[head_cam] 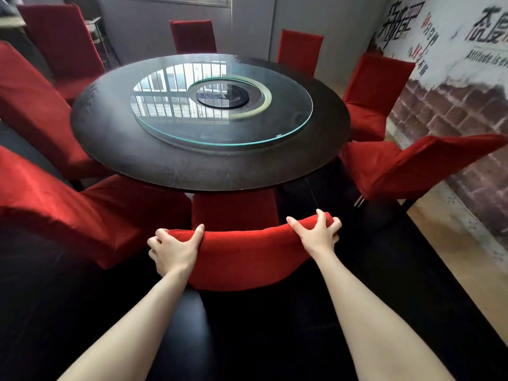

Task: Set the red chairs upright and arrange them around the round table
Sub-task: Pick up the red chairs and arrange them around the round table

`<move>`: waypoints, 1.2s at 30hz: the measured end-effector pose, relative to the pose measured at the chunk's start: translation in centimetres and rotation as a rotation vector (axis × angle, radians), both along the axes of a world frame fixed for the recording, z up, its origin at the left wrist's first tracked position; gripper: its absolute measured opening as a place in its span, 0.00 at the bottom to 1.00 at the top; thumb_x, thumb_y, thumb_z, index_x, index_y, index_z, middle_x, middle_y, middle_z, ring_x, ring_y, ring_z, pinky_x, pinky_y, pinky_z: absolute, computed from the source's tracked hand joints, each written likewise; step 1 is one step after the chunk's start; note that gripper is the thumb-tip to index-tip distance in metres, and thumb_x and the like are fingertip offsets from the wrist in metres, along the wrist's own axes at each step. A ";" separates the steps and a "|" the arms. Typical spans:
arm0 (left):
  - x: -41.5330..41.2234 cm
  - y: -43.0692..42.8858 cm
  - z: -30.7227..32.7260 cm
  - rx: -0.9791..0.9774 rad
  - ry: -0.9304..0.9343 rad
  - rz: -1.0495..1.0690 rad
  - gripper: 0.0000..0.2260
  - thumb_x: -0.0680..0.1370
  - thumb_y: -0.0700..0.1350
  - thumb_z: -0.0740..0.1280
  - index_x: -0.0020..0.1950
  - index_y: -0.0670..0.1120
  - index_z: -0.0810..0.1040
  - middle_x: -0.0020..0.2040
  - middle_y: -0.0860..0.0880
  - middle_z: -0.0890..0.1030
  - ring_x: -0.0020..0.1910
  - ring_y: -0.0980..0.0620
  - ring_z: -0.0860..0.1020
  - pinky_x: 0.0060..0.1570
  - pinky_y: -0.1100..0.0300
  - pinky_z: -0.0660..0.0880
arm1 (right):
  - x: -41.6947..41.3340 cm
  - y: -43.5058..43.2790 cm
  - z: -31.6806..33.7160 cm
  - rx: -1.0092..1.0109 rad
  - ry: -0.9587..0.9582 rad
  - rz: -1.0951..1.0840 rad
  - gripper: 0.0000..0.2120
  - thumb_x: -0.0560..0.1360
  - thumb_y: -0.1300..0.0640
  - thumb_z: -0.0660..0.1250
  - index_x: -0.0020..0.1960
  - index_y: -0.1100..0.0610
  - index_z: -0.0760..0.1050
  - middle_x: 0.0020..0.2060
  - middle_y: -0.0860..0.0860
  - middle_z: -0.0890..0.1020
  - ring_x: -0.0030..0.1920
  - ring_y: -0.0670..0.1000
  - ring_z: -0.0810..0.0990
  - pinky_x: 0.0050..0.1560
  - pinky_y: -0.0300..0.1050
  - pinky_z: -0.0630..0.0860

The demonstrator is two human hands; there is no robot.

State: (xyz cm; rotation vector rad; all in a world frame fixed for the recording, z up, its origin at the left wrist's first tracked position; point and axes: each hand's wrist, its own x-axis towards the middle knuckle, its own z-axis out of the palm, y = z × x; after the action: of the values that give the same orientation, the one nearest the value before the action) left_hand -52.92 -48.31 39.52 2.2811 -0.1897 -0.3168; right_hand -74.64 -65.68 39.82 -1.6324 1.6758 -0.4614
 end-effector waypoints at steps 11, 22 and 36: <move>0.6 -1.7 3.2 0.012 -0.203 -0.156 0.35 0.72 0.61 0.72 0.67 0.38 0.69 0.67 0.36 0.70 0.68 0.35 0.67 0.71 0.43 0.56 | -0.5 0.0 1.7 -0.056 0.004 -0.040 0.41 0.72 0.34 0.67 0.77 0.51 0.59 0.77 0.53 0.51 0.74 0.63 0.57 0.66 0.60 0.66; -8.2 -14.1 7.4 -0.300 -0.104 -0.393 0.31 0.75 0.55 0.72 0.69 0.38 0.68 0.69 0.38 0.67 0.69 0.39 0.65 0.69 0.51 0.60 | -7.6 -8.4 7.8 -0.241 -0.145 -0.104 0.35 0.77 0.38 0.64 0.76 0.57 0.62 0.75 0.54 0.60 0.72 0.60 0.64 0.69 0.53 0.63; -30.5 -37.7 14.0 -0.535 -0.024 -0.674 0.31 0.75 0.56 0.71 0.72 0.43 0.66 0.69 0.43 0.66 0.69 0.45 0.68 0.68 0.50 0.67 | -28.9 -26.4 15.5 -0.437 -0.191 -0.194 0.33 0.77 0.39 0.64 0.74 0.58 0.65 0.72 0.55 0.66 0.70 0.55 0.69 0.68 0.50 0.65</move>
State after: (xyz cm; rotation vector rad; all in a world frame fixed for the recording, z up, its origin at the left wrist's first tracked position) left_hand -83.38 -86.02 53.55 1.6343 -0.9444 -0.5095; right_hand -103.56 -92.11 55.29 -1.6629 1.6724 -1.1099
